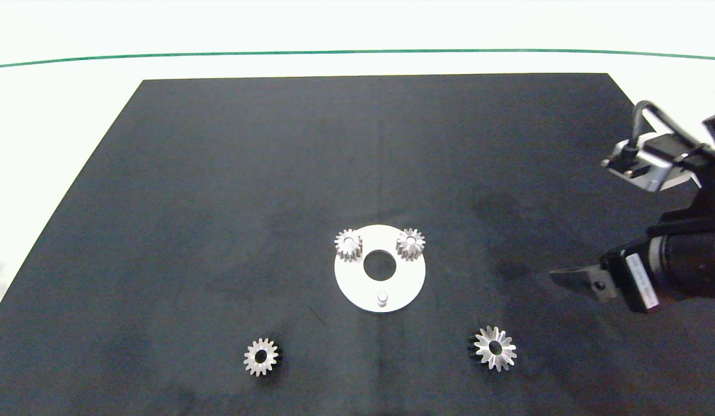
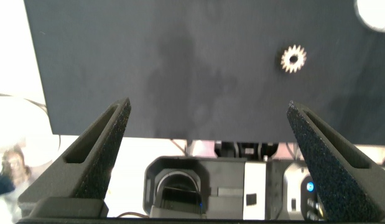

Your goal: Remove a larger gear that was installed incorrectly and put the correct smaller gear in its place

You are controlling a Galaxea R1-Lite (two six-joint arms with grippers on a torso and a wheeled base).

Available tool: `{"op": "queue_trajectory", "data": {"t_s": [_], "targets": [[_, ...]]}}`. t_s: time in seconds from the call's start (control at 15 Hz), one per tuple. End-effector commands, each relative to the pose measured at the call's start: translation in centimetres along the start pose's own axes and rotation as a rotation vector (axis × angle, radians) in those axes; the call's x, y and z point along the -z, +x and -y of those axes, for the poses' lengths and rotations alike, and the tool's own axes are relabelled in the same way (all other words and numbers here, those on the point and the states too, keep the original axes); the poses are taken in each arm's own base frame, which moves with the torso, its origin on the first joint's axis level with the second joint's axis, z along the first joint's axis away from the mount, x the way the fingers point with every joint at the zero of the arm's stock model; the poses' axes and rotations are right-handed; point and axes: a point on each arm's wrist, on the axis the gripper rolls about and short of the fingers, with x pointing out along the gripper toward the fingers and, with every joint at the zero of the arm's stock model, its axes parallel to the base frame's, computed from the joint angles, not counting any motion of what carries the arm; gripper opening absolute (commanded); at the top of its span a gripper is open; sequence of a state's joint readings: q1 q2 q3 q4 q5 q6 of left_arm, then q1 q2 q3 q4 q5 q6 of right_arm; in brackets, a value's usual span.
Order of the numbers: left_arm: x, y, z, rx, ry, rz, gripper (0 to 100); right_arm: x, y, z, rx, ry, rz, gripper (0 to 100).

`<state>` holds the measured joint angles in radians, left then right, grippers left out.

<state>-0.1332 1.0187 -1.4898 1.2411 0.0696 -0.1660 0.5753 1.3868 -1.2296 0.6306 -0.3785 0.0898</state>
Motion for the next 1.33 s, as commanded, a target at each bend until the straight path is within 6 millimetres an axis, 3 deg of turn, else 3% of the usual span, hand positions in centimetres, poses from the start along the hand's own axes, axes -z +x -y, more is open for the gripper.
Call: {"op": "queue_trajectory", "data": {"t_s": [0.07,0.33,0.6,0.73,0.93,1.13,1.33], "targets": [[-1.7,3.4,1.2,0.033,0.027,-0.14,100,-1.4,-2.3,3.7,0.105,0.119,0.04,100],[-3.9,6.6,5.2,0.134,0.038,-0.147,100,-2.0,-0.8,3.5,0.112,0.116,0.0,100],[-4.7,8.8,7.4,0.086,0.07,-0.18,100,-2.1,-2.3,4.3,-0.007,0.136,-0.021,100],[-4.7,9.8,8.7,0.072,0.1,-0.207,100,-2.1,-4.1,4.5,-0.155,0.139,-0.068,100],[-4.4,12.2,11.3,-0.054,0.126,-0.199,100,-2.1,-3.9,4.7,-0.149,0.14,-0.08,100],[-3.8,12.3,12.7,-0.035,0.165,-0.208,100,-2.1,-3.9,5.2,-0.129,0.158,-0.076,100],[-3.1,13.8,14.1,-0.057,0.179,-0.257,100,-2.0,-4.1,5.3,-0.126,0.16,-0.072,100]]}}
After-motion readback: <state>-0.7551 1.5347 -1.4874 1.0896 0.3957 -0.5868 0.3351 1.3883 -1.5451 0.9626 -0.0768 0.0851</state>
